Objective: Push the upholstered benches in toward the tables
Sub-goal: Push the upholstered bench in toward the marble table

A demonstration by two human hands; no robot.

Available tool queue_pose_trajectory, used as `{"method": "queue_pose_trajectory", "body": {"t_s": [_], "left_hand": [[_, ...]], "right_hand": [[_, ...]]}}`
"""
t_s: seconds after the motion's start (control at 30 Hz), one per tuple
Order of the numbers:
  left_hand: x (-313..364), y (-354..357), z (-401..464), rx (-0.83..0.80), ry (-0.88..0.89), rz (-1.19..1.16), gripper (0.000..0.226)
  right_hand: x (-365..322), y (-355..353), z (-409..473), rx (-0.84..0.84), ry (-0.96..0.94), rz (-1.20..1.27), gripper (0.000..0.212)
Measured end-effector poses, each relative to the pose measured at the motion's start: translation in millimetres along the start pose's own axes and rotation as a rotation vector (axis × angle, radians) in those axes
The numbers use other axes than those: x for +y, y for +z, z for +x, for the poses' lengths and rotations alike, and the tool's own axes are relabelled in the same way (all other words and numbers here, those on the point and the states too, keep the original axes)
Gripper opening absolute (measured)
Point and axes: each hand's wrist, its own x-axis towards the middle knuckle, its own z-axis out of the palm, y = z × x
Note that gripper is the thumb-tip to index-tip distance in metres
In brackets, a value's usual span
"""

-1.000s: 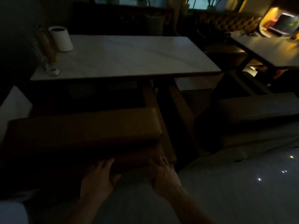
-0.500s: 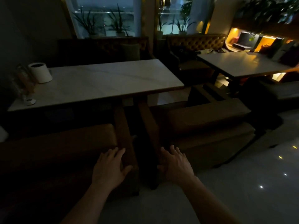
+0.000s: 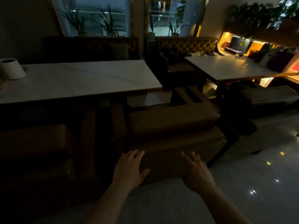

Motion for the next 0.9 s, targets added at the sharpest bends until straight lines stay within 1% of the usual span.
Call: {"method": "queue_pose_trajectory", "body": {"t_s": [0.2, 0.27, 0.43, 0.57, 0.67, 0.8, 0.9], "left_hand": [[32, 62, 68, -0.067, -0.018, -0.025, 0.082], [36, 78, 90, -0.088, -0.033, -0.013, 0.082], [39, 107, 134, -0.105, -0.098, 0.021, 0.083], [44, 123, 167, -0.099, -0.119, 0.051, 0.086], [47, 136, 187, -0.076, -0.155, 0.073, 0.087], [43, 150, 196, -0.016, -0.206, 0.114, 0.09], [36, 158, 194, 0.047, -0.268, 0.121, 0.094]], "right_hand": [[72, 11, 58, -0.082, 0.024, -0.051, 0.089], [95, 10, 82, -0.12, 0.034, -0.065, 0.09], [140, 7, 140, -0.147, 0.003, -0.093, 0.092], [157, 16, 183, -0.188, -0.046, -0.087, 0.092], [163, 26, 219, -0.185, -0.115, -0.101, 0.092], [170, 43, 260, -0.164, -0.193, -0.155, 0.099], [168, 59, 271, -0.162, -0.185, -0.199, 0.101]]}}
